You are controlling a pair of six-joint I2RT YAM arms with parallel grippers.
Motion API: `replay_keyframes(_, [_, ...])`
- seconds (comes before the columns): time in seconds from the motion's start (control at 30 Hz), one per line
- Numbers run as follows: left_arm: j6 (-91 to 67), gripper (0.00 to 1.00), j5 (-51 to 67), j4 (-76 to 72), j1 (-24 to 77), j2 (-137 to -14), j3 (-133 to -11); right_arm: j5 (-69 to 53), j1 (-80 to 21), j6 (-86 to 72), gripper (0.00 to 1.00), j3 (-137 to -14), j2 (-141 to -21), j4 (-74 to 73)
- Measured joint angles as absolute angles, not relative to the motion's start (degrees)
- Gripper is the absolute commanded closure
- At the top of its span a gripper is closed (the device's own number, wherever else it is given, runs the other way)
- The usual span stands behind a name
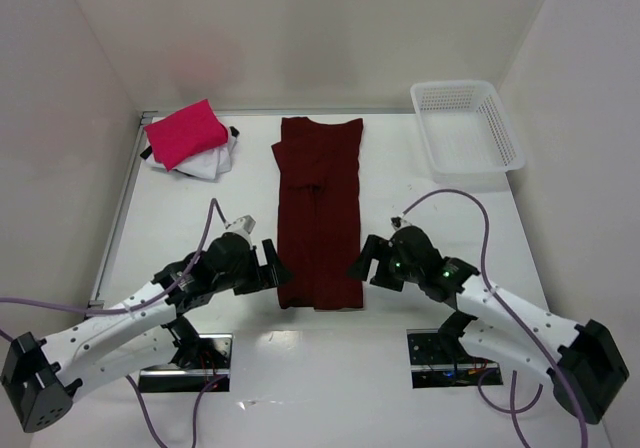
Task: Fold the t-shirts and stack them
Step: Grab the bottom of the folded rectangular tshirt with both arms
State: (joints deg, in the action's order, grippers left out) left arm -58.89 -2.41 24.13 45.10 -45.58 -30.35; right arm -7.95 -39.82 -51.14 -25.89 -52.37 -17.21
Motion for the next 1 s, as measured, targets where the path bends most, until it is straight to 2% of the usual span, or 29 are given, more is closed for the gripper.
replay_keyframes(0.1, [-60.18, 0.07, -2.24, 23.23, 45.1, -47.43, -29.43, -7.93, -40.42, -54.75, 0.18, -20.84, -46.08, -17.26])
replay_keyframes(0.23, [-60.5, 0.07, -1.84, 21.38, 45.1, -51.5, -29.11, -7.92, -40.53, -58.08, 0.18, -15.11, -39.22, -19.4])
replay_keyframes(0.4, [-61.37, 0.1, -1.56, 19.8, 45.1, -53.44, -27.58, -7.88, -40.53, -59.88, 0.2, -13.11, -35.76, -21.04])
replay_keyframes(0.6, [-62.15, 0.12, -1.4, 17.83, 45.1, -54.3, -26.5, -6.58, -40.53, -60.38, 0.21, -13.3, -40.68, -20.67])
replay_keyframes(0.87, [-61.89, 0.12, -0.68, 13.94, 45.05, -65.59, -27.39, -4.2, -41.18, -59.22, 0.22, -17.43, -49.44, -19.52])
replay_keyframes(1.0, [-61.91, 0.12, -0.3, 12.24, 45.1, -67.03, -27.77, -3.83, -41.66, -58.81, 0.27, -17.7, -51.1, -17.94])
